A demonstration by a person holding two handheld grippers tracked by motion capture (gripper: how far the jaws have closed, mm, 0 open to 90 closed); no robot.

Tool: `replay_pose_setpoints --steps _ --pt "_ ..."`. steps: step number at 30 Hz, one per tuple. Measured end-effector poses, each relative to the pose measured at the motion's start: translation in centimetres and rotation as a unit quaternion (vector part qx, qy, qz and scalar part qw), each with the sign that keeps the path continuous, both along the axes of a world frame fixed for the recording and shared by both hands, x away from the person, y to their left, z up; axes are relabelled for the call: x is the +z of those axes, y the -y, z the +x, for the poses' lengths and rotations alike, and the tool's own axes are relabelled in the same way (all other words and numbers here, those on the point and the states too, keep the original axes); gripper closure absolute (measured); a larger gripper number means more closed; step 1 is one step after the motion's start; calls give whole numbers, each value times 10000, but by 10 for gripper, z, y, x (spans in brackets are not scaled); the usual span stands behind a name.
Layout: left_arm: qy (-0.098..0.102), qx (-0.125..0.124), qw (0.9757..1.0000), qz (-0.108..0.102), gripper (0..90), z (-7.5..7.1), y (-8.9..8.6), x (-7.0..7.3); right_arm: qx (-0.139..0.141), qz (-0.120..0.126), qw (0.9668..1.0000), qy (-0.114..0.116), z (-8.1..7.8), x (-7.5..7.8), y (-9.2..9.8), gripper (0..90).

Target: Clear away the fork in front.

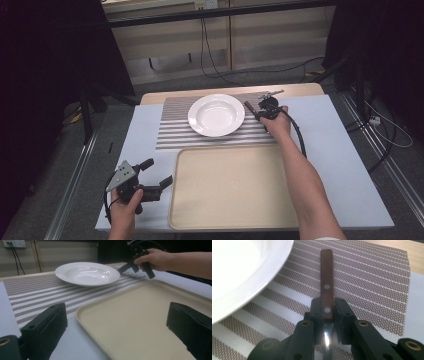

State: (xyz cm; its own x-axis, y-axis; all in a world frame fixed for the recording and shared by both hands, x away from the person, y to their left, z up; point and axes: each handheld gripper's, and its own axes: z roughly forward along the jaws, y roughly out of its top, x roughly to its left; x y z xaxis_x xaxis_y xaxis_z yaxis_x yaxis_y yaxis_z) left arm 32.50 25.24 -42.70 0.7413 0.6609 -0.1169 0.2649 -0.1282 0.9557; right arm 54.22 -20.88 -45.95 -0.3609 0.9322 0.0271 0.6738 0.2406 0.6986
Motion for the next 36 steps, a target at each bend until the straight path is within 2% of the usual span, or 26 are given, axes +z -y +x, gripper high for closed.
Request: replay_pose_setpoints --steps 10,13,18,22,30,36 --pt "-9 9 10000 -45 34 0 0 0 244 -262 9992 -154 -13 5 20 777" --pt "-28 12 10000 -63 35 0 -1 -1 283 -234 9991 -193 -20 5 26 777" --pt "-37 -23 10000 -43 35 0 1 -1 462 -320 9981 -243 -32 7 42 777" --pt "-23 14 9999 -124 35 -1 0 0 520 -377 9976 -264 -38 8 47 777" --pt "-37 -22 9999 -99 35 0 2 -1 595 -323 9973 -292 -52 8 54 777" --pt "-21 -11 9999 -114 34 0 1 -1 736 -303 9961 -389 -61 10 51 776"
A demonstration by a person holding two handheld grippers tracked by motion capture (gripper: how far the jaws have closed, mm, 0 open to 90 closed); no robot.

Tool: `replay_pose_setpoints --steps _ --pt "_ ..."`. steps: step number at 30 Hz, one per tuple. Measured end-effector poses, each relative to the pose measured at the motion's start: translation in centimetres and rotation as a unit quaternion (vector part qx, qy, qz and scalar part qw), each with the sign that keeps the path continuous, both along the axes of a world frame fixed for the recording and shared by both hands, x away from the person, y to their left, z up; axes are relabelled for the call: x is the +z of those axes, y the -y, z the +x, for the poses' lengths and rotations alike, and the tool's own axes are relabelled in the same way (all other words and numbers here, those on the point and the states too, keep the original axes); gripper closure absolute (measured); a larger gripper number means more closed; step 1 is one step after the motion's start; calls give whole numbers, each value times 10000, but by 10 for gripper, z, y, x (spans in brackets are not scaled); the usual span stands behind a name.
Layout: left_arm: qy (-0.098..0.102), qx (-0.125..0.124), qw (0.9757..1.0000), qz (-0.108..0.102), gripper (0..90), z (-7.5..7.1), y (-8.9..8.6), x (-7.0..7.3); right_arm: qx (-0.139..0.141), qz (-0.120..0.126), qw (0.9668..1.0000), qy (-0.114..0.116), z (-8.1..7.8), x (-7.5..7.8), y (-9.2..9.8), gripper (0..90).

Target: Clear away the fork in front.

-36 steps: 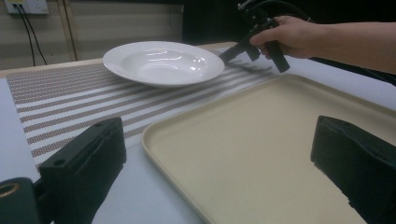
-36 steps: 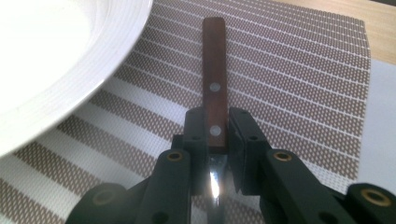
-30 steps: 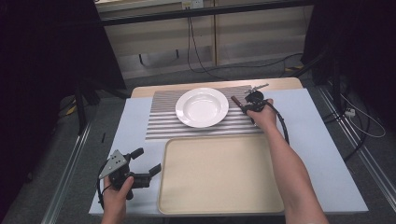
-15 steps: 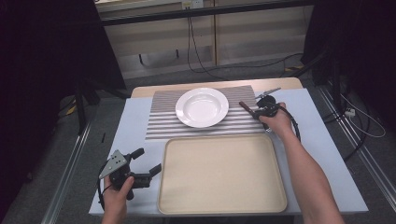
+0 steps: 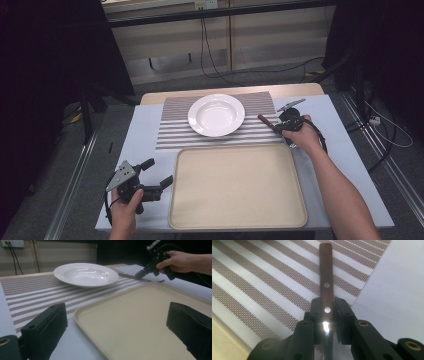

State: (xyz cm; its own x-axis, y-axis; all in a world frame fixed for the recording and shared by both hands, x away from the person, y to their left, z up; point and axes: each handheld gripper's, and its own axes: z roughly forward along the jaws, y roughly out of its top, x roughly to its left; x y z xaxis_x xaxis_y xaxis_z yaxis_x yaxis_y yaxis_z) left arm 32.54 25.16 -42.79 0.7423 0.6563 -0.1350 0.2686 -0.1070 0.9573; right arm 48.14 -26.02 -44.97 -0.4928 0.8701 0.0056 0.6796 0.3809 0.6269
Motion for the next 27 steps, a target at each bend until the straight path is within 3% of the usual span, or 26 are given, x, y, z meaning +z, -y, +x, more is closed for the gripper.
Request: replay_pose_setpoints --steps 4,14,19,22,25,27 --pt "4 -10 10000 2 35 0 0 0 87 -122 9999 23 -4 1 -4 775" --pt "1 2 10000 -10 35 0 0 0 -86 12 9999 -88 1 0 -6 768" --pt "9 19 10000 -9 35 0 0 1 -206 125 9991 -353 7 2 -4 767" --pt "18 33 10000 -9 35 0 -1 1 -254 49 9984 -499 11 4 -7 762" --pt "28 49 10000 -35 35 1 -2 2 -233 -217 9980 -545 13 6 -13 760" --pt "38 46 10000 -34 35 1 -2 2 -258 -199 9977 -588 14 6 -13 759"
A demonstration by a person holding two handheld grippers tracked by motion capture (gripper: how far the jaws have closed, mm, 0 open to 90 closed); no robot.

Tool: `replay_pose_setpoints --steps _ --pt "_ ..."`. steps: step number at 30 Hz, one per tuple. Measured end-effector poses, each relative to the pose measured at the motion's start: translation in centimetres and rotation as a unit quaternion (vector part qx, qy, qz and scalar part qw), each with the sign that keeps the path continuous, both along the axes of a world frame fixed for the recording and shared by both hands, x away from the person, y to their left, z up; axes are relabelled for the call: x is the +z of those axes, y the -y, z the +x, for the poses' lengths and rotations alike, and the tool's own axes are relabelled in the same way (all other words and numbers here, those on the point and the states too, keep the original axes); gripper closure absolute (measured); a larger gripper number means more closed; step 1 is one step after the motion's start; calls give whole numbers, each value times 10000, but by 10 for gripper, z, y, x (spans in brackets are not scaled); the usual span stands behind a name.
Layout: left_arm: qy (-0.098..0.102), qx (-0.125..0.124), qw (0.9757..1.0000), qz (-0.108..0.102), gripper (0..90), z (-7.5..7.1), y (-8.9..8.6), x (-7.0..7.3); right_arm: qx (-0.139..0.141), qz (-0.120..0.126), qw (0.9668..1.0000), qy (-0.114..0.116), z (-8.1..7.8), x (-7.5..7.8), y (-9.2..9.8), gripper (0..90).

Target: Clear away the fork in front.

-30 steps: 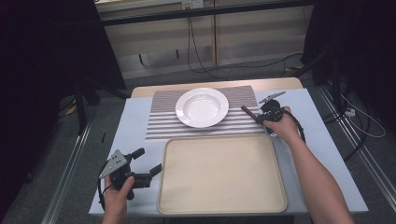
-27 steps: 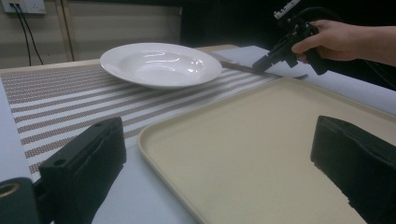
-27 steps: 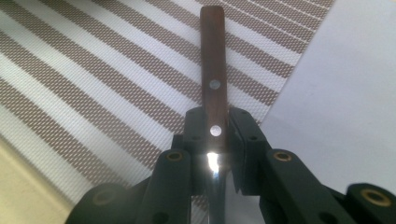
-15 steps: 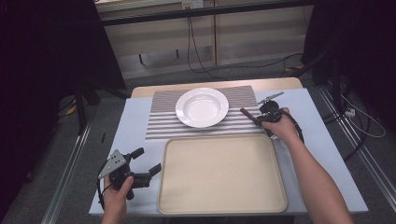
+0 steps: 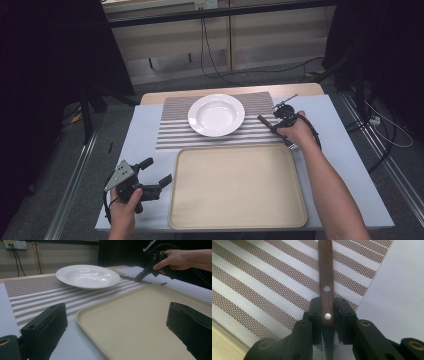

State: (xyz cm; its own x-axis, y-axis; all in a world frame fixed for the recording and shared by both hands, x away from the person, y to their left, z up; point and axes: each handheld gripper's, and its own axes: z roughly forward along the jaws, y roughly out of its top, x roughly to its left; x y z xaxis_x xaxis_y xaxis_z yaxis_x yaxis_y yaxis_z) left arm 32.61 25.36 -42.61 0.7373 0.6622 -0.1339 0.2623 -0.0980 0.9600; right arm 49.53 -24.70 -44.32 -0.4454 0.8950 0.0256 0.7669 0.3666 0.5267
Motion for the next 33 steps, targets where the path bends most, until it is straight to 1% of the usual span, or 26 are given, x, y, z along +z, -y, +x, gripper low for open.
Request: replay_pose_setpoints --steps 3,4,7,11,14,18,20,21,22,24,27,29,30,31,32,33 --pt "5 -7 10000 -33 35 0 1 1 -14 -31 10000 -34 1 0 -1 759" --pt "2 -3 10000 -24 35 0 1 1 -11 -131 9999 -35 1 1 -4 760" --pt "1 -16 10000 21 35 1 2 0 -43 -283 9996 -20 1 1 -8 760" --pt "-4 -23 10000 30 35 0 3 0 -64 -206 9998 -16 2 0 -7 760" --pt "-11 -11 10000 51 35 1 4 0 -88 -103 9999 -37 3 0 -5 761" --pt "4 -29 10000 61 35 0 5 0 -87 -170 9998 -92 4 0 -7 761" --pt "1 -58 9999 104 35 1 6 0 -93 -292 9994 -181 6 2 -10 763" --pt "5 -33 10000 82 35 1 6 0 -117 -328 9992 -203 7 2 -11 764" --pt "-2 -48 10000 85 35 1 5 0 -96 -450 9986 -270 8 3 -14 764" --pt "11 -32 10000 73 35 0 5 0 -106 -544 9979 -326 10 4 -16 765" --pt "6 -56 9999 112 35 1 5 0 -98 -596 9975 -376 12 5 -18 770" --pt "-9 -64 9999 95 35 1 6 0 -92 -564 9976 -388 12 5 -17 771" --pt "3 -54 9999 101 35 1 6 -1 -97 -510 9980 -359 11 4 -16 774" --pt "-1 -68 9999 132 35 1 6 -1 -122 -451 9982 -381 11 4 -14 775" --pt "-10 -70 9999 134 35 1 7 -1 -115 -346 9986 -375 11 4 -12 775" --pt "9 -66 9999 131 35 1 7 -1 -136 -316 9989 -329 10 3 -11 776"
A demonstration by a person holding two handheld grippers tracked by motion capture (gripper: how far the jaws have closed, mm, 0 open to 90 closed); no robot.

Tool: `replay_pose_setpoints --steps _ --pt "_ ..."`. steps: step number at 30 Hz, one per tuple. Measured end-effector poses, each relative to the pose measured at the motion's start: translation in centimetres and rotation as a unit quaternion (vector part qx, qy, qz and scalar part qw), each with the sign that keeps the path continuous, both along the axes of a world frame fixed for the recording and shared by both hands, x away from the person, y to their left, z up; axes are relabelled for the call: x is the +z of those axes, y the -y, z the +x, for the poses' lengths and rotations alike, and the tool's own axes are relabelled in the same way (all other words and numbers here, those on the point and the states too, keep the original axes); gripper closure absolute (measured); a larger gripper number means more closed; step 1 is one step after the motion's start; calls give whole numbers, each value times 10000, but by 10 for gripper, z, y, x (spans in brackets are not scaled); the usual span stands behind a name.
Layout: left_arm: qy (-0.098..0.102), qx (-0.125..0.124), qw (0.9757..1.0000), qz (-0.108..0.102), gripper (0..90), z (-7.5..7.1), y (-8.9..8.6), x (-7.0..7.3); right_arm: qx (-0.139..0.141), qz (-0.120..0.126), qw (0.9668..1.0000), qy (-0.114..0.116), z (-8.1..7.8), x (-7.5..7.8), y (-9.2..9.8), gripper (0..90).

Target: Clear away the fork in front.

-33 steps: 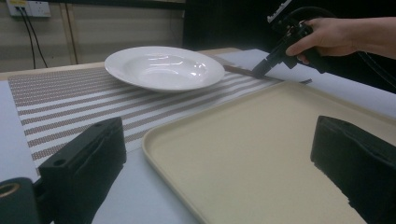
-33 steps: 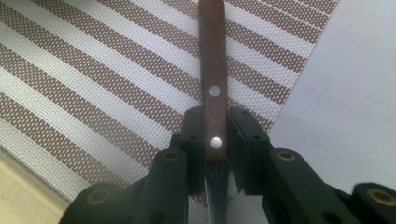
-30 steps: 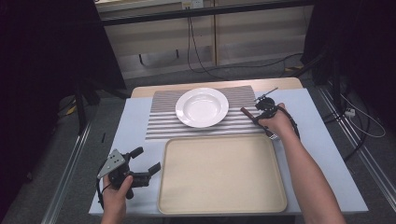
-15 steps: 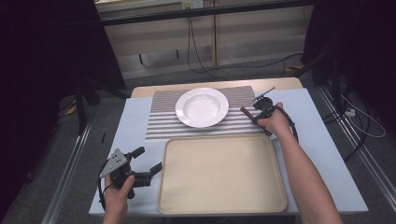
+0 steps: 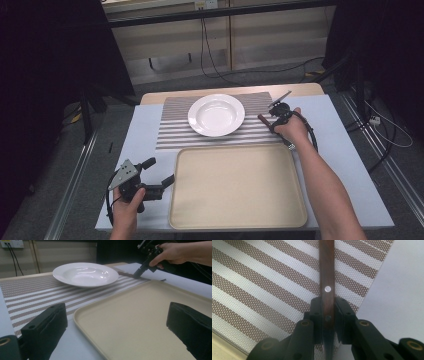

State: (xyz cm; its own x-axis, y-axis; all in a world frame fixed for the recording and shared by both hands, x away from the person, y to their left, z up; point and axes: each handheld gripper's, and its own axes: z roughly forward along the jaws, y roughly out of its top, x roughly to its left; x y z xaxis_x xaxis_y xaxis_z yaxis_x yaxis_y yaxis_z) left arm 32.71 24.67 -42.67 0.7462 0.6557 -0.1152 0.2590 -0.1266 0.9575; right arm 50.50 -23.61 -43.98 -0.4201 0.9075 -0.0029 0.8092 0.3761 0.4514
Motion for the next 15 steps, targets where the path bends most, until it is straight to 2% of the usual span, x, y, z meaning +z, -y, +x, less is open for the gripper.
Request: replay_pose_setpoints --steps 3,4,8,10,13,15 --pt "11 24 10000 -11 35 -2 -1 1 -48 357 9993 4 0 -1 9 777" --pt "19 41 10000 -37 35 -2 -2 1 -44 401 9992 13 0 -1 10 778" --pt "16 36 10000 0 35 -3 -2 1 -11 386 9992 41 -1 0 10 778" --pt "21 37 10000 -4 35 -3 -3 1 9 294 9995 149 -2 1 8 778" --pt "10 71 10000 -32 35 -3 -5 1 -11 400 9984 407 -3 7 11 779" --pt "-2 95 9999 -53 35 -3 -5 0 19 512 9975 484 -3 12 14 778"
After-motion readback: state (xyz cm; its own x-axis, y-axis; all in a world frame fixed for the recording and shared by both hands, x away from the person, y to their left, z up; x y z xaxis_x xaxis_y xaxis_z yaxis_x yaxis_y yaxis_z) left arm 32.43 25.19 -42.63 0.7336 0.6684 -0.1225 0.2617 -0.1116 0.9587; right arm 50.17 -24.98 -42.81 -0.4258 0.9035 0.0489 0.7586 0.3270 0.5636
